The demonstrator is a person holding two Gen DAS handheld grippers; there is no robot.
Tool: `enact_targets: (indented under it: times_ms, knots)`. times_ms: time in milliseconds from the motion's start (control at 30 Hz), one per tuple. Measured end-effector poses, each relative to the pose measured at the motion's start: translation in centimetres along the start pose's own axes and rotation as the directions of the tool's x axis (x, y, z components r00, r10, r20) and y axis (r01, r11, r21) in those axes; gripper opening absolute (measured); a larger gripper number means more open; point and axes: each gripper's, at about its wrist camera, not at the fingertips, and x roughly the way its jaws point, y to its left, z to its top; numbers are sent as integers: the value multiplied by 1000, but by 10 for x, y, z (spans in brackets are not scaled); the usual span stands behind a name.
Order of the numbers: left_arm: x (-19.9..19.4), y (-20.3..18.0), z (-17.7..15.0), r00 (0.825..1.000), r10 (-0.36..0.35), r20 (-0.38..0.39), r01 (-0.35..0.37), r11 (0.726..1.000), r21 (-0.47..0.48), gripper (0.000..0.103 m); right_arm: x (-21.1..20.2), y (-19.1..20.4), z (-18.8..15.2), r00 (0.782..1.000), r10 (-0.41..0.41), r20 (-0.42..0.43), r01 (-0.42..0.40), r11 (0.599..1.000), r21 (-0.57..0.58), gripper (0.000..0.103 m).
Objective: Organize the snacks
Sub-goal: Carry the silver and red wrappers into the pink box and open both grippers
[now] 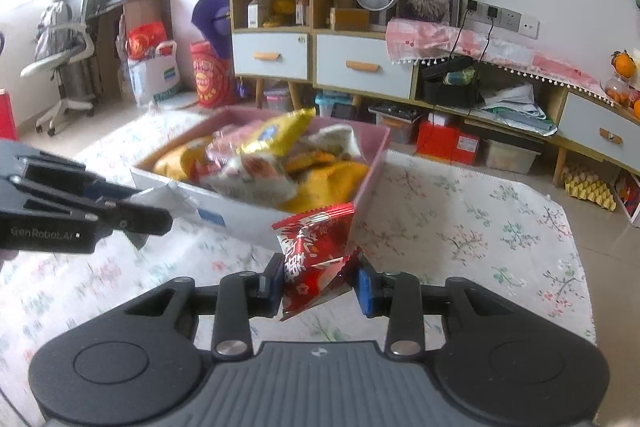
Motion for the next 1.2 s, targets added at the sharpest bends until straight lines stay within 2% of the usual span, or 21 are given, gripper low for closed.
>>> enact_targets:
  times_ms: [133,367,567,733,867,967,1200]
  knots:
    - [3,23,10,1000,-19,7,19,994,-103,22,6,3,11,1000,11,22,-13,997,71,20]
    - [13,53,27,997,3,73,9,986,-168,22,24,2,27,999,-1,42,-7,982,189,20]
    - [33,70,29,996,3,86,15,977,-215,22,44,-4,35,997,-50,56,33,962,273,20]
    - [50,69,30,996,-10,87,29,974,-223,22,64,-10,38,996,-69,56,46,939,340,20]
    - [63,63,26,998,-15,65,27,980,-196,22,76,-11,38,997,-49,53,25,925,380,21]
    - [72,60,22,999,-7,32,12,984,-178,23,81,-9,37,998,-38,42,20,931,365,21]
    - [76,62,19,1000,-2,26,7,982,-189,24,84,-6,39,999,-22,44,5,938,346,21]
